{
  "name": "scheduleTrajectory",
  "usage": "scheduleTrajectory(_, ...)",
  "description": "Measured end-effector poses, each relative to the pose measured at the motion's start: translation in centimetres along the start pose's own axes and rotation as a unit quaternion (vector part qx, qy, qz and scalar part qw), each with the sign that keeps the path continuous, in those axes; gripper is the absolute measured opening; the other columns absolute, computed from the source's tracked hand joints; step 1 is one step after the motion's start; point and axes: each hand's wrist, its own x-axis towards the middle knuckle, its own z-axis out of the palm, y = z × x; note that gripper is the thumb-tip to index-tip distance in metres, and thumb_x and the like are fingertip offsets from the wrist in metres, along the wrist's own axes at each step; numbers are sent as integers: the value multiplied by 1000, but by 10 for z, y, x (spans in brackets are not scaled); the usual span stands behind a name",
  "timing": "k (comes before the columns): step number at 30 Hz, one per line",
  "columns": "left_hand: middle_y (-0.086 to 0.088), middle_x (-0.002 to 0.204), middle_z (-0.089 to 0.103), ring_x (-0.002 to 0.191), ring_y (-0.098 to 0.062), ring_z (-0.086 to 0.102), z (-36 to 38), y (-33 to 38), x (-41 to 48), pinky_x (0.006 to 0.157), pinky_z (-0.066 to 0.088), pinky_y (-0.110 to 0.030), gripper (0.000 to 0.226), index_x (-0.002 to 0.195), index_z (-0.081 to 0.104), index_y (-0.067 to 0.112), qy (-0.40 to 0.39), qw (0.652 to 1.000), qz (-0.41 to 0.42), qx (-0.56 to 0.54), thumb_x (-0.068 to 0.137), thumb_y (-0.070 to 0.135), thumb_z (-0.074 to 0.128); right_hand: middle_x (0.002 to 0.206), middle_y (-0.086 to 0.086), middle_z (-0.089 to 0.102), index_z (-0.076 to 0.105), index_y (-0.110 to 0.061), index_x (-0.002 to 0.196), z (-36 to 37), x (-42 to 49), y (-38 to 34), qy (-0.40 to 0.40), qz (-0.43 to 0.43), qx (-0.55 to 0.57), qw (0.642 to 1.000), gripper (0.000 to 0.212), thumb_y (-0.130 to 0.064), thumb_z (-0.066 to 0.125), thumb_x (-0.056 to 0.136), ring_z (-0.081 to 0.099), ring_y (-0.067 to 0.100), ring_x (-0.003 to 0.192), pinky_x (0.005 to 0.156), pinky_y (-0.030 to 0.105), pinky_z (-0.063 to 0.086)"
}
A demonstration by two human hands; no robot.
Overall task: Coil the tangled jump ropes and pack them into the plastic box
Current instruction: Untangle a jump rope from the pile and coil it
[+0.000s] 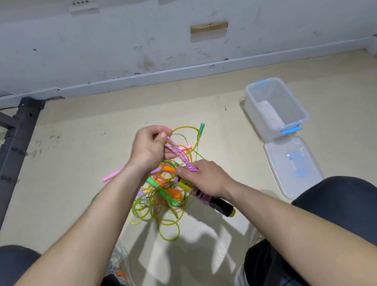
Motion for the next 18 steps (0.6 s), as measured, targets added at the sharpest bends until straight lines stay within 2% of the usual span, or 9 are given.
scheduleTrajectory(2,-6,79,48,44,-8,61,10,0,9,50,56,-20,22,98,60,7,15,1000,4,-13,107,5,41,52,-9,55,61,-23,66,-6,2,2,-4,9,23,1000,54,-70,50,89,54,15,57,62,33,43)
scheduleTrajectory(3,-7,79,48,46,-12,61,18,3,14,51,57,-21,22,96,61,8,18,1000,9,-21,107,6,41,52,-12,55,63,-25,66,-13,4,5,-5,14,40,999,51,-69,52,89,53,12,57,62,33,42)
scheduleTrajectory(5,-7,82,51,52,-19,62,35,15,30,53,59,-23,21,98,61,8,18,999,23,-41,107,6,42,62,-12,63,72,-32,78,-32,11,12,-7,6,108,994,32,-60,62,88,58,12,63,70,35,48)
scheduleTrajectory(7,-7,85,52,50,-15,64,53,34,53,55,60,-24,19,103,61,6,26,996,41,-70,107,7,42,75,-2,71,70,-33,84,-58,25,21,11,-3,147,989,16,-48,72,81,65,21,69,78,43,54)
scheduleTrajectory(9,-7,87,54,46,-8,63,73,57,79,56,60,-24,19,104,61,5,27,993,46,-109,107,7,42,89,0,74,63,-30,99,-89,43,31,58,11,132,990,40,-53,74,68,71,23,81,84,48,57)
scheduleTrajectory(11,-7,89,56,49,-9,63,96,75,103,57,60,-24,18,104,61,5,10,989,34,-147,107,6,43,92,1,75,63,-24,107,-123,59,43,72,37,117,990,60,-61,74,62,73,20,83,85,45,58)
scheduleTrajectory(14,-7,90,56,60,-18,62,135,90,138,60,61,-24,17,100,62,7,-26,985,16,-171,105,5,46,91,9,77,71,-9,100,-177,78,70,33,82,102,991,53,-56,74,78,69,18,72,81,36,57)
scheduleTrajectory(16,-6,88,55,67,-19,63,167,92,161,63,61,-23,17,99,63,6,-47,985,20,-166,104,3,48,84,6,73,70,-10,94,-211,90,98,6,107,110,988,43,-52,75,84,65,18,70,75,31,54)
scheduleTrajectory(18,-4,82,56,69,-13,62,205,87,186,65,59,-21,15,102,63,5,-67,988,32,-135,103,2,49,77,2,67,63,-16,88,-239,108,134,8,131,89,987,41,-54,78,79,62,20,68,71,30,52)
